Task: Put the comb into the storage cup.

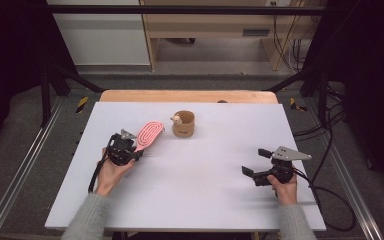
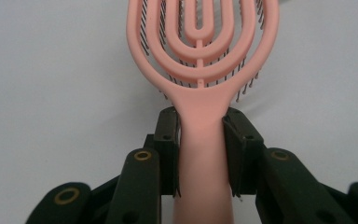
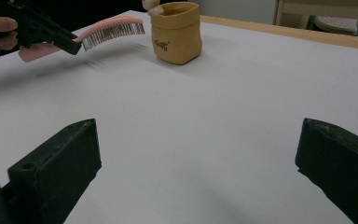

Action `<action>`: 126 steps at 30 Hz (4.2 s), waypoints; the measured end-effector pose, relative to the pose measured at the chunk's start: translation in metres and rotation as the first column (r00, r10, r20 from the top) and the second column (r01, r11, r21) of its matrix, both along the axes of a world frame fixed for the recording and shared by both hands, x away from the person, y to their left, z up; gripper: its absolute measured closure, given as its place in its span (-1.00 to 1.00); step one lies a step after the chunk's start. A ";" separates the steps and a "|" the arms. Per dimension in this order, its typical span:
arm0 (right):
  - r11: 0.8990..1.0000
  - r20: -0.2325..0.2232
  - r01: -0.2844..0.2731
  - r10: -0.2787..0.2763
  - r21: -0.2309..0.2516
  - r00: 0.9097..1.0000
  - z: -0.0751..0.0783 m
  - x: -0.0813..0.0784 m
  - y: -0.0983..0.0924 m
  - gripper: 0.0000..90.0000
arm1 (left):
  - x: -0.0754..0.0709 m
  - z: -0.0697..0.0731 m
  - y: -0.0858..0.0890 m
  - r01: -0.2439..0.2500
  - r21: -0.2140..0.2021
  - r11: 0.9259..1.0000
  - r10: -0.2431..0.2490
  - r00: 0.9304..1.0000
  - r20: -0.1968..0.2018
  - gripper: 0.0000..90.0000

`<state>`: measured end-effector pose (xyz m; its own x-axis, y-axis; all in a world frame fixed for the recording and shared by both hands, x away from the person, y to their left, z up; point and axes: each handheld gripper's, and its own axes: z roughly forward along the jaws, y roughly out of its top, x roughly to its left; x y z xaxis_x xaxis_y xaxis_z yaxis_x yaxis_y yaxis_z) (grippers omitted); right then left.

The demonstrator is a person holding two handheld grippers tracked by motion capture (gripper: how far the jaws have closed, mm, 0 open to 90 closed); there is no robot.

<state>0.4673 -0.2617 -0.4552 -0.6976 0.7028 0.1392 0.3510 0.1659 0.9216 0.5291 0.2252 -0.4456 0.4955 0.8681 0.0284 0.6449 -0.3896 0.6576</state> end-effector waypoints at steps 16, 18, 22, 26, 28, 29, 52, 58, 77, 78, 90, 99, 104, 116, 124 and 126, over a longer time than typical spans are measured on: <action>1.000 -0.003 0.000 0.000 -0.002 1.000 0.000 0.000 0.000 -0.99 | -0.017 0.013 0.009 -0.021 -0.025 0.999 0.023 0.997 0.071 0.52; 1.000 -0.003 -0.001 0.001 -0.003 1.000 0.000 0.000 0.001 -0.99 | -0.019 0.014 0.010 -0.023 -0.031 0.999 0.026 0.996 0.081 0.52; 1.000 -0.001 -0.002 0.002 -0.002 1.000 0.000 0.000 0.001 -0.99 | -0.021 0.016 0.011 -0.025 -0.040 0.999 0.028 0.995 0.092 0.52; 1.000 -0.003 -0.002 0.002 -0.002 1.000 0.000 0.000 0.001 -0.99 | -0.024 0.019 0.011 -0.028 -0.051 0.998 0.033 0.994 0.107 0.52; 1.000 -0.004 -0.003 0.003 -0.003 1.000 0.000 0.000 0.002 -0.99 | -0.026 0.020 0.011 -0.025 -0.053 0.998 0.031 0.993 0.116 0.52; 1.000 -0.004 -0.002 0.002 -0.003 1.000 0.001 0.000 0.002 -0.99 | -0.027 0.021 0.011 -0.025 -0.059 0.998 0.032 0.992 0.120 0.52; 1.000 0.009 -0.015 0.015 0.000 1.000 0.007 -0.001 0.011 -0.99 | -0.041 0.034 -0.004 0.018 -0.085 0.996 -0.003 0.985 0.172 0.52; 1.000 0.011 -0.020 0.020 0.003 1.000 0.009 -0.001 0.016 -0.99 | -0.043 0.035 -0.009 0.028 -0.083 0.996 -0.012 0.983 0.182 0.52; 0.999 0.020 -0.032 0.032 0.017 0.999 0.019 -0.004 0.037 -0.99 | -0.055 0.038 -0.029 0.067 -0.076 0.995 -0.050 0.977 0.210 0.53; 0.999 0.019 -0.032 0.031 0.018 0.999 0.020 -0.004 0.039 -0.99 | -0.055 0.038 -0.031 0.070 -0.078 0.994 -0.052 0.976 0.212 0.53; 0.999 0.021 -0.029 0.028 0.036 0.999 0.024 -0.005 0.053 -0.99 | -0.060 0.039 -0.041 0.096 -0.076 0.992 -0.076 0.971 0.227 0.52; 0.998 0.023 -0.032 0.031 0.046 0.999 0.027 -0.005 0.064 -0.99 | -0.064 0.040 -0.050 0.109 -0.067 0.992 -0.090 0.967 0.237 0.52; 0.998 0.021 -0.035 0.034 0.049 0.999 0.028 -0.004 0.070 -0.99 | -0.065 0.040 -0.055 0.113 -0.060 0.992 -0.095 0.965 0.246 0.53; 0.997 0.017 -0.033 0.032 0.064 0.999 0.033 -0.001 0.079 -0.99 | -0.066 0.043 -0.065 0.112 -0.064 0.992 -0.091 0.960 0.265 0.53; 0.997 0.020 -0.036 0.035 0.065 0.999 0.039 0.001 0.088 -0.99 | -0.067 0.045 -0.072 0.114 -0.072 0.991 -0.091 0.959 0.270 0.53; 0.997 0.023 -0.036 0.034 0.070 0.999 0.041 0.002 0.090 -0.99 | -0.068 0.045 -0.074 0.114 -0.081 0.990 -0.088 0.959 0.270 0.53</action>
<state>0.4697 -0.1716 -0.4144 -0.7249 0.6671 0.1717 0.3256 0.1122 0.9388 0.4616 0.1508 -0.4008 0.5664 0.8191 0.0909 0.4028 -0.3713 0.8366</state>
